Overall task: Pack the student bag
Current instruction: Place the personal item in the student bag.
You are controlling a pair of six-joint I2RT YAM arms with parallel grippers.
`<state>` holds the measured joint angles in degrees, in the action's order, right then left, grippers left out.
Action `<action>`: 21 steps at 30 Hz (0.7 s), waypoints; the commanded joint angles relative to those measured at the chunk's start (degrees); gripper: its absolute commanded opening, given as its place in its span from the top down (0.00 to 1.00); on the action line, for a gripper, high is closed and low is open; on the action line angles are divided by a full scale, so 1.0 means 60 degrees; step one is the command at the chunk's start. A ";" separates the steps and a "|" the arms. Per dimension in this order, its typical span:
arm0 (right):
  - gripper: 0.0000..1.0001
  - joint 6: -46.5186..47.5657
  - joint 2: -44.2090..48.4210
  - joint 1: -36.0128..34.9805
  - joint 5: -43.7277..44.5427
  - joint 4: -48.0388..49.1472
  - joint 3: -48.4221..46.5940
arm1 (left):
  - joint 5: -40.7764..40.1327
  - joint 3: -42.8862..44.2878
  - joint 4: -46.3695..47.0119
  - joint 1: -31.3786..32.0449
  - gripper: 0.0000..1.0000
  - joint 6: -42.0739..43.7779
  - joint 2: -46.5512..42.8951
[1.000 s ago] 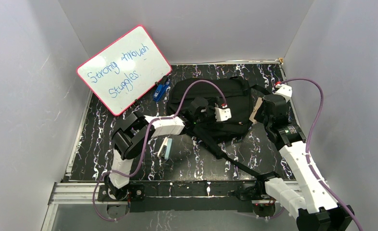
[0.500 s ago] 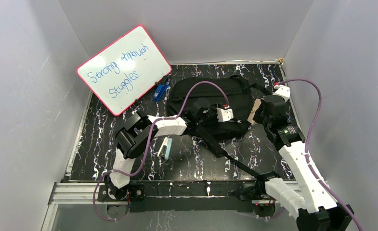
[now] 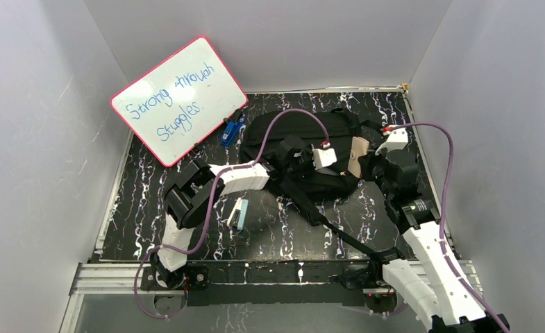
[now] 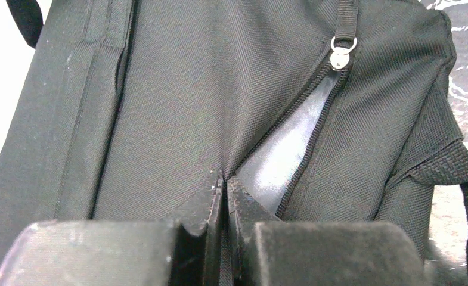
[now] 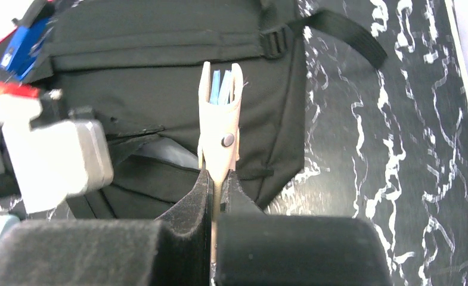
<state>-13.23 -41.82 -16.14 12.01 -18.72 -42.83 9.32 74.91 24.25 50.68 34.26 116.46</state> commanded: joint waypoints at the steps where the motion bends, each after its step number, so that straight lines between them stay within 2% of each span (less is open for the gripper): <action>1: 1.00 0.2022 0.0644 0.0024 -0.1835 0.2088 0.0186 | 0.0609 0.0692 -0.0727 -0.0508 1.00 -0.1527 -0.0805; 6: 1.00 0.4169 0.0898 0.0016 -0.4177 0.1897 0.0136 | 0.1875 0.1197 -0.1326 -0.1081 1.00 -0.2776 -0.0765; 12: 1.00 0.5978 0.0408 0.0019 -0.6140 0.0830 -0.0317 | 0.2401 0.1366 -0.1420 -0.1426 1.00 -0.3066 -0.0855; 16: 1.00 0.7987 -0.0015 0.0018 -0.7432 -0.0030 -0.0409 | 0.2661 0.1576 -0.1482 -0.1564 1.00 -0.3190 -0.0902; 21: 1.00 1.0015 -0.0222 0.0008 -0.8678 -0.0108 -0.0252 | 0.3166 0.2184 -0.2147 -0.1572 1.00 -0.3161 -0.0659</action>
<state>32.91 -43.38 -16.14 -30.00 -20.21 -42.15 25.21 83.09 12.82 42.11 15.92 116.29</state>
